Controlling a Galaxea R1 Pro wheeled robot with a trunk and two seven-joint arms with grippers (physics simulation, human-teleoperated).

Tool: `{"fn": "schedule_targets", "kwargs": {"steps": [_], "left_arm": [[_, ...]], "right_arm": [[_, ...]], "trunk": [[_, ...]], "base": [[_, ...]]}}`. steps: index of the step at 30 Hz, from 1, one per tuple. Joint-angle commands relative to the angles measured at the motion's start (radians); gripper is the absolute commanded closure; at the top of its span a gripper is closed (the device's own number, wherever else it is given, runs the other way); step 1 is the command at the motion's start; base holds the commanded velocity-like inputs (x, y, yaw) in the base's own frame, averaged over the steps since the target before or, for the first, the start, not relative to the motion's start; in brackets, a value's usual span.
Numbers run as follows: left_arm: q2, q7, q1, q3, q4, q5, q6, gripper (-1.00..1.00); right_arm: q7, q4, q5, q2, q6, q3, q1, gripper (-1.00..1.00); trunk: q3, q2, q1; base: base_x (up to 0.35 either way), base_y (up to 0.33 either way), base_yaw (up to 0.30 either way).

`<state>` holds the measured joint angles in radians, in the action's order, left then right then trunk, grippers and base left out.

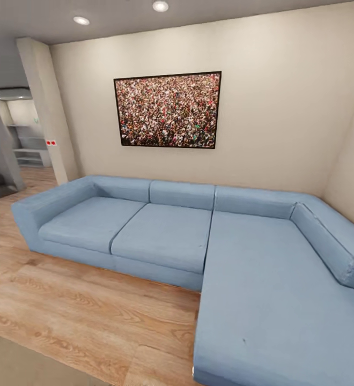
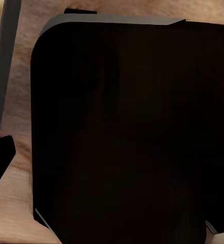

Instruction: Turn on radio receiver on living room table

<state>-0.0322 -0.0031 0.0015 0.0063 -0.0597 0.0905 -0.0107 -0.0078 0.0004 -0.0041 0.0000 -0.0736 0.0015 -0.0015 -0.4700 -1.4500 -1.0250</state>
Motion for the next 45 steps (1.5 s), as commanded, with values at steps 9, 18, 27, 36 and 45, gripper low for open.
{"fn": "schedule_targets", "kwargs": {"steps": [9,18,27,36,45], "left_arm": [[0.000,0.000,0.000,0.001,0.000,0.000,0.000,-1.00],[0.000,0.000,0.000,0.001,0.000,0.000,0.000,-1.00],[0.000,0.000,0.000,0.000,0.000,0.000,0.000,-1.00],[0.000,0.000,0.000,0.001,0.000,0.000,0.000,-1.00],[0.000,0.000,0.000,0.001,0.000,0.001,0.000,-1.00]], "right_arm": [[0.000,0.000,0.001,0.000,0.000,0.000,0.000,-1.00],[0.000,0.001,0.001,0.000,0.000,0.000,0.000,-1.00],[0.000,0.000,0.001,0.000,0.000,0.000,0.000,-1.00],[0.000,0.000,0.001,0.000,0.000,0.000,0.000,-1.00],[0.000,0.000,0.001,0.000,0.000,0.000,0.000,-1.00]], "trunk": [[0.000,0.000,0.000],[0.000,0.000,0.000],[0.000,0.000,0.000],[0.000,0.000,0.000],[0.000,0.000,0.000]], "base": [[0.000,0.000,0.271],[0.000,0.000,0.271],[0.000,0.000,0.271],[0.000,0.000,0.271],[0.000,0.000,0.271]]}}
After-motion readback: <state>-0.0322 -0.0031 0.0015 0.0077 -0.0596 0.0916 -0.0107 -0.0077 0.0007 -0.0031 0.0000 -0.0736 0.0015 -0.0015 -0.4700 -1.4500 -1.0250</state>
